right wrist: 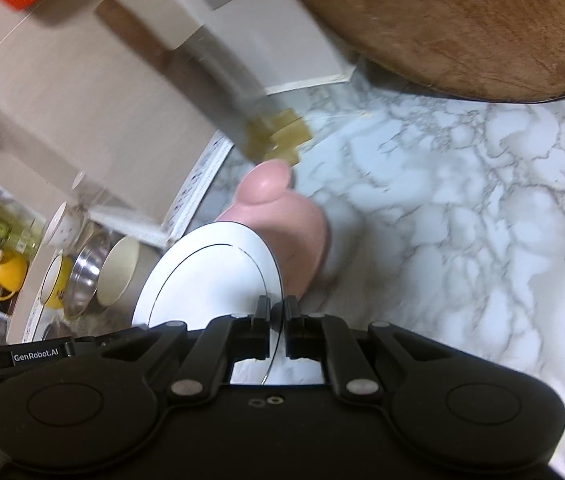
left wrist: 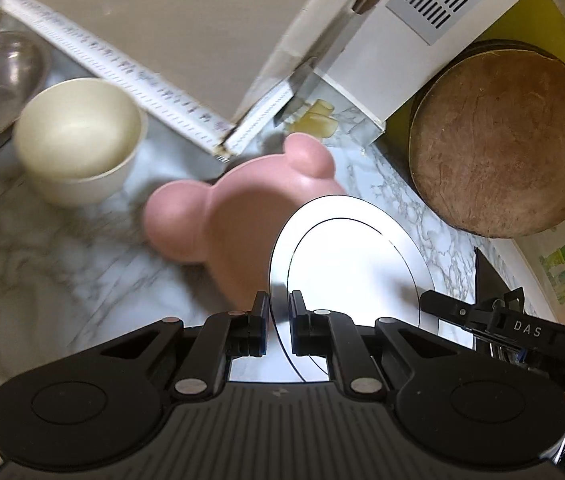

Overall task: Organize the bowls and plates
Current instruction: 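Carry the small white plate back and lower it onto the large white plate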

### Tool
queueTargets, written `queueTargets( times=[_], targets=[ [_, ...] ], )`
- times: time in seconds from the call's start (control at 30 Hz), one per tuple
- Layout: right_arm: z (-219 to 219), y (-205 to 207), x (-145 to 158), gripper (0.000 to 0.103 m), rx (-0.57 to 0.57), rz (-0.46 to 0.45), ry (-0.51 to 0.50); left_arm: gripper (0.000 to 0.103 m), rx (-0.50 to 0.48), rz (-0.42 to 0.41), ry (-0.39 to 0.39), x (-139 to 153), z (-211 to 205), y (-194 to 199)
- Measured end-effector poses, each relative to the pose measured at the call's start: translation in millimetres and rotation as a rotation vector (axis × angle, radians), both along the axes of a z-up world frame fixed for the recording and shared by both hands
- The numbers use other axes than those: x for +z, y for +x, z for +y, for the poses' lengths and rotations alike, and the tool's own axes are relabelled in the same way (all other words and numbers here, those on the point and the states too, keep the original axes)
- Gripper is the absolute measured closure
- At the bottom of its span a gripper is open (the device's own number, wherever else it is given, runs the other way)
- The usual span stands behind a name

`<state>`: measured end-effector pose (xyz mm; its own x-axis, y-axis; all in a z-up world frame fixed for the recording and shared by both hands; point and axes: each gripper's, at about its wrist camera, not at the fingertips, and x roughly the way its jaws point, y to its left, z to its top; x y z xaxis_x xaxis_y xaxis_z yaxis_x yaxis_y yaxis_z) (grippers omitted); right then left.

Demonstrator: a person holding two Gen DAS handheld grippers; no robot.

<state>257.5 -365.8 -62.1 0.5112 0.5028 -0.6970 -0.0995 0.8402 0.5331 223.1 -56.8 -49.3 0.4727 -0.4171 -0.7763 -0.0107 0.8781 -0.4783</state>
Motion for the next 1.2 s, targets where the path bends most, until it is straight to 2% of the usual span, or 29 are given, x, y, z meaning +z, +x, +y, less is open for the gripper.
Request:
queueTargets(
  times=[0.53, 0.87, 1.2],
  targets=[
    [75.9, -59.6, 5.9, 0.095, 0.12, -0.001, -0.009, 0.094, 0.099, 0.008, 0.006, 2.4, 79.9, -84.6],
    [134.4, -87.6, -10.7, 0.096, 0.222, 0.027, -0.017, 0.094, 0.199, 0.043, 0.005, -16.5, 137.5, -140.9],
    [177.1, -117.6, -24.4, 0.096, 0.318, 0.024, -0.063, 0.093, 0.251, 0.084, 0.008, -41.3, 171.7, -182.0]
  ],
)
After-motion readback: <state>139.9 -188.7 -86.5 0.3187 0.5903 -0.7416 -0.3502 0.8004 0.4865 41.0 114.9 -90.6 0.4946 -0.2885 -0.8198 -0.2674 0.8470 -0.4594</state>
